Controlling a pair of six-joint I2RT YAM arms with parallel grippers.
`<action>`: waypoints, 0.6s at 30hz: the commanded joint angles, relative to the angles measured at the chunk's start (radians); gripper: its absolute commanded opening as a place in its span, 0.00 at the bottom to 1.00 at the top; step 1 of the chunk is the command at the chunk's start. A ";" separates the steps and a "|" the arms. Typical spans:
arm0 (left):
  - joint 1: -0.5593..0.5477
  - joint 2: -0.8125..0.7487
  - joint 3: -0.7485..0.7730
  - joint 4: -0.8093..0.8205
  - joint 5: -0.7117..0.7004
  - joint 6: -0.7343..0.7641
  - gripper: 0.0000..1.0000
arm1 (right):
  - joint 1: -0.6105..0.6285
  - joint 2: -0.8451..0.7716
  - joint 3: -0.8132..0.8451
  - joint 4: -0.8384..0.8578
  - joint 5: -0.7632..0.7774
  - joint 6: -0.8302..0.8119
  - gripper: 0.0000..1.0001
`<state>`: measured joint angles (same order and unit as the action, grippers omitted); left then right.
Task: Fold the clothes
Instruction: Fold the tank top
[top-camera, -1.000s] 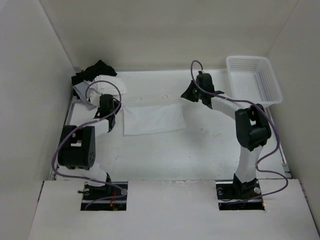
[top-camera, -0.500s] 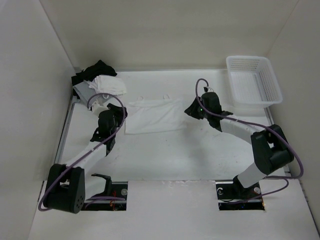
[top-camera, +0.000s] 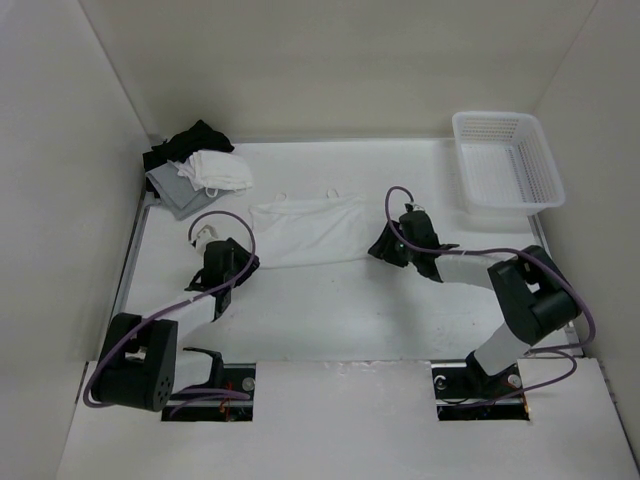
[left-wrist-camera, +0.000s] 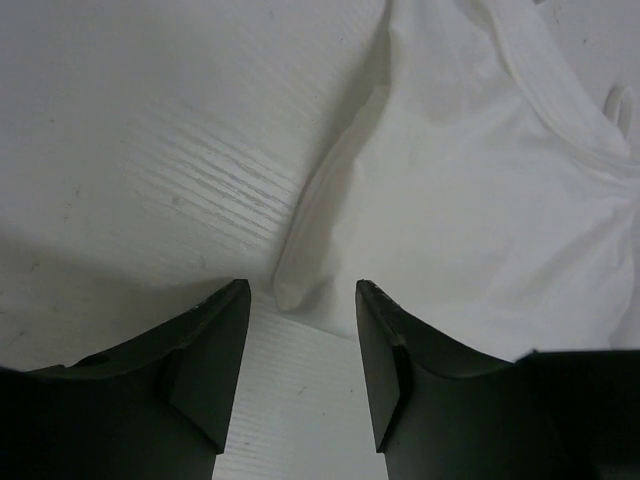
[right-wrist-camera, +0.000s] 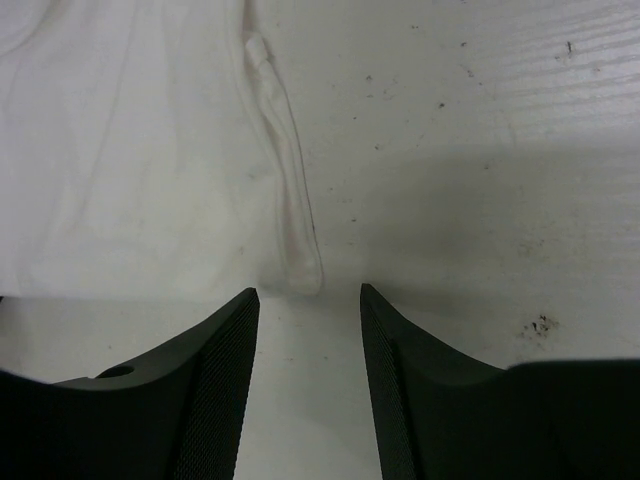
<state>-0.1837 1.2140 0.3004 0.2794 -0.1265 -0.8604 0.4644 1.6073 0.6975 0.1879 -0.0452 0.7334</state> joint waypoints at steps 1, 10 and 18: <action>0.007 0.039 -0.006 0.041 0.056 0.000 0.44 | 0.000 0.032 0.011 0.081 -0.001 0.027 0.49; 0.016 0.047 -0.035 0.058 0.031 -0.015 0.24 | -0.008 0.062 0.014 0.094 -0.007 0.061 0.36; 0.020 0.055 -0.032 0.073 0.031 -0.015 0.16 | -0.002 0.054 -0.004 0.084 -0.022 0.081 0.35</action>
<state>-0.1703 1.2591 0.2829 0.3347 -0.1001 -0.8753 0.4595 1.6512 0.6983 0.2558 -0.0555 0.7956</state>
